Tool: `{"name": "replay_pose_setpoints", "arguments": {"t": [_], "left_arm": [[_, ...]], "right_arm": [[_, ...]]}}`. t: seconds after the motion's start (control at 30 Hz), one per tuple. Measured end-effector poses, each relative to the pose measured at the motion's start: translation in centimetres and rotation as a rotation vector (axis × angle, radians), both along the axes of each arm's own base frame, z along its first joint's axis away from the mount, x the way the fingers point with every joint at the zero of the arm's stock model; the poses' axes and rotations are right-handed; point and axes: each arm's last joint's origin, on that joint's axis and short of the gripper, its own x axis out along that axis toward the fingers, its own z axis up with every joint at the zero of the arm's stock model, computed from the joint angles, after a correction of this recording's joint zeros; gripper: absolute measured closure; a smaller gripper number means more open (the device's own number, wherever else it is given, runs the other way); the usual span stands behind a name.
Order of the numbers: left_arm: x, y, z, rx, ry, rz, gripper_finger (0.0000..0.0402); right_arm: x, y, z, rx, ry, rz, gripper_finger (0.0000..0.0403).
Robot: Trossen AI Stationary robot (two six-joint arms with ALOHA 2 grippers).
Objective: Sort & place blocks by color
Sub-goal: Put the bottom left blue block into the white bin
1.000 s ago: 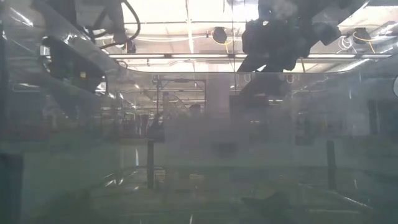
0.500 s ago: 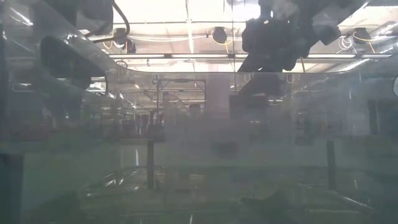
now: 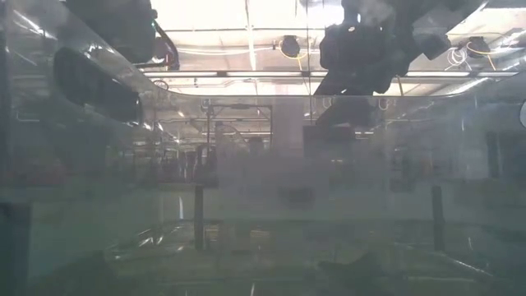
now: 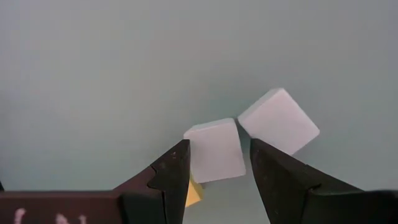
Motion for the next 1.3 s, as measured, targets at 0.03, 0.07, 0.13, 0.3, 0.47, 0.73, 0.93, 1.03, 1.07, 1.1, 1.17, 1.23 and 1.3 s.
{"name": "replay_pose_setpoints", "arguments": {"t": [0.03,0.07,0.13,0.3,0.47,0.73,0.93,1.03,1.07,1.1,1.17,1.23,1.3], "left_arm": [[0.1,0.0,-0.1,0.001,0.002,0.0,0.0231],[0.1,0.0,-0.2,0.003,0.007,-0.001,0.0231],[0.2,0.0,-0.5,0.011,0.03,-0.004,0.0231],[0.2,0.0,-1.1,0.025,0.073,0.0,0.0231],[0.3,0.0,-1.2,0.031,0.072,0.008,0.0231],[0.2,0.0,-1.2,0.033,0.079,0.015,0.0231],[0.2,0.0,-1.3,0.031,0.068,0.042,0.0231],[0.2,0.0,-1.3,0.03,0.053,0.076,0.0231],[0.2,0.0,-1.3,0.031,0.048,0.095,0.0231],[0.2,0.0,-1.3,0.032,0.045,0.115,0.0231],[0.1,0.0,-1.3,0.034,0.039,0.158,0.0231],[0.1,0.0,-1.2,0.033,0.035,0.19,0.0231],[0.0,0.0,-1.1,0.031,0.026,0.207,0.0231]], "right_arm": [[0.0,0.0,0.0,0.0,0.001,0.0,0.0177],[0.0,0.0,0.0,0.0,0.0,0.0,0.0177],[0.0,0.0,0.0,0.0,0.0,0.0,0.0177],[0.0,0.0,0.0,0.0,-0.006,0.0,0.0177],[0.2,0.0,0.2,0.001,-0.027,0.0,0.0177],[0.2,0.0,0.3,0.001,-0.036,0.0,0.0177],[0.2,0.0,0.3,0.001,-0.036,0.0,0.0177],[0.2,0.0,0.3,0.007,-0.035,-0.005,0.0177],[0.2,0.0,0.3,0.01,-0.034,-0.007,0.0177],[0.2,0.0,0.3,0.013,-0.034,-0.008,0.0177],[0.2,0.0,0.3,0.016,-0.032,-0.011,0.0177],[0.2,0.0,0.3,0.017,-0.033,-0.009,0.0177],[0.2,0.0,0.3,0.018,-0.032,-0.009,0.0177]]}}
